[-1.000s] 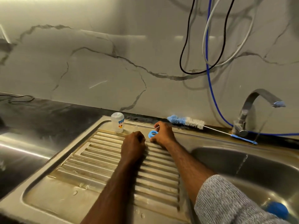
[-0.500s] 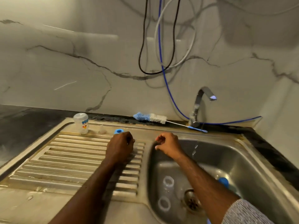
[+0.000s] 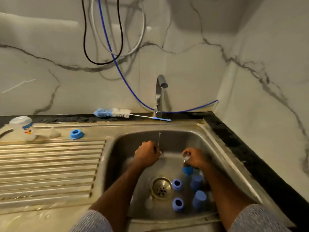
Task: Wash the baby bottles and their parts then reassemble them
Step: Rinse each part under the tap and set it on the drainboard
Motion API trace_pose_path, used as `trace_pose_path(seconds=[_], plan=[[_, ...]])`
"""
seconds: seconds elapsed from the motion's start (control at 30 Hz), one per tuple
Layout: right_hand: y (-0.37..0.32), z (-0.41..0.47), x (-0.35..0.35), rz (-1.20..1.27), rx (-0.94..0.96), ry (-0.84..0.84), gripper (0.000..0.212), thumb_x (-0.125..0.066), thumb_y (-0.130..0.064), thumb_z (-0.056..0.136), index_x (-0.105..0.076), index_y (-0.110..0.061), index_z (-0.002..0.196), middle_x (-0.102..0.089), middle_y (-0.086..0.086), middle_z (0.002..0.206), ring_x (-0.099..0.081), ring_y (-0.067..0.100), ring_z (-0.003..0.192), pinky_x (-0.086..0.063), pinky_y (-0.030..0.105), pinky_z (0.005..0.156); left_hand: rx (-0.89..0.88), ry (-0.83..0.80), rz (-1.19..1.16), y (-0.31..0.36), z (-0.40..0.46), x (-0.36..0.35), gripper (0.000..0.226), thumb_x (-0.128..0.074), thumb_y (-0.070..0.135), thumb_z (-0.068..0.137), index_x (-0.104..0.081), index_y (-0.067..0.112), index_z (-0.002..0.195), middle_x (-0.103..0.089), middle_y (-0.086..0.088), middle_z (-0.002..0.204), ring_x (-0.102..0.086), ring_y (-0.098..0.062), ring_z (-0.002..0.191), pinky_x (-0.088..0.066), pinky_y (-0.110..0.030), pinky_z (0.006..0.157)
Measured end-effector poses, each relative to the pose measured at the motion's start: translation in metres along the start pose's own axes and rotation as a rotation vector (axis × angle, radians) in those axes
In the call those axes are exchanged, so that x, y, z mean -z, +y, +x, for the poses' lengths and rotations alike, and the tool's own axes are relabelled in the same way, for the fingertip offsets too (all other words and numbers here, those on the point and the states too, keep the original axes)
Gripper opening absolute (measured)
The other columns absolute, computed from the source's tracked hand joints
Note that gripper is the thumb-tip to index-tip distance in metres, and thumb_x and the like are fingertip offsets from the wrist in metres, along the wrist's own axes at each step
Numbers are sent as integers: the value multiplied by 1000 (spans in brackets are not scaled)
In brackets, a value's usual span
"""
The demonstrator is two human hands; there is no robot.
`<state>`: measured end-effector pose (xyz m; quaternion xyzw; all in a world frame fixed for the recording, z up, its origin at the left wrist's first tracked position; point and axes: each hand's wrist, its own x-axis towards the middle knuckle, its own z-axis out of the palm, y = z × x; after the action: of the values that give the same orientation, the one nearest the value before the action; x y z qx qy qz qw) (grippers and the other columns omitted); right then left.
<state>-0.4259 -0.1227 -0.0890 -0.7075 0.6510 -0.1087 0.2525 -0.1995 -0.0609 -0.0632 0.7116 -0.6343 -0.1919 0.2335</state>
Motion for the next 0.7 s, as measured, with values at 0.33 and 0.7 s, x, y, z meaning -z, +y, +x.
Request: trace_pose_path(seconds=[0.33,0.7], plan=[[-27,29,-31,-197,117,-104,37,-71,-3,86,-65,-18,119,-61,5,126,-60,22,113,-50,34,98,16,51,-180,-34,11,-8,5,-72,24,90,-70,26,85,-70,7,85,-67,-11,84,-59,-42,85],[-90,57,-39,562,157,75,22,-78,-10,85,-74,-11,106,-73,8,104,-69,21,99,-58,39,91,-7,122,-307,-31,27,-18,67,-80,12,81,-54,17,142,-64,-4,135,-61,-20,123,-49,-41,107]])
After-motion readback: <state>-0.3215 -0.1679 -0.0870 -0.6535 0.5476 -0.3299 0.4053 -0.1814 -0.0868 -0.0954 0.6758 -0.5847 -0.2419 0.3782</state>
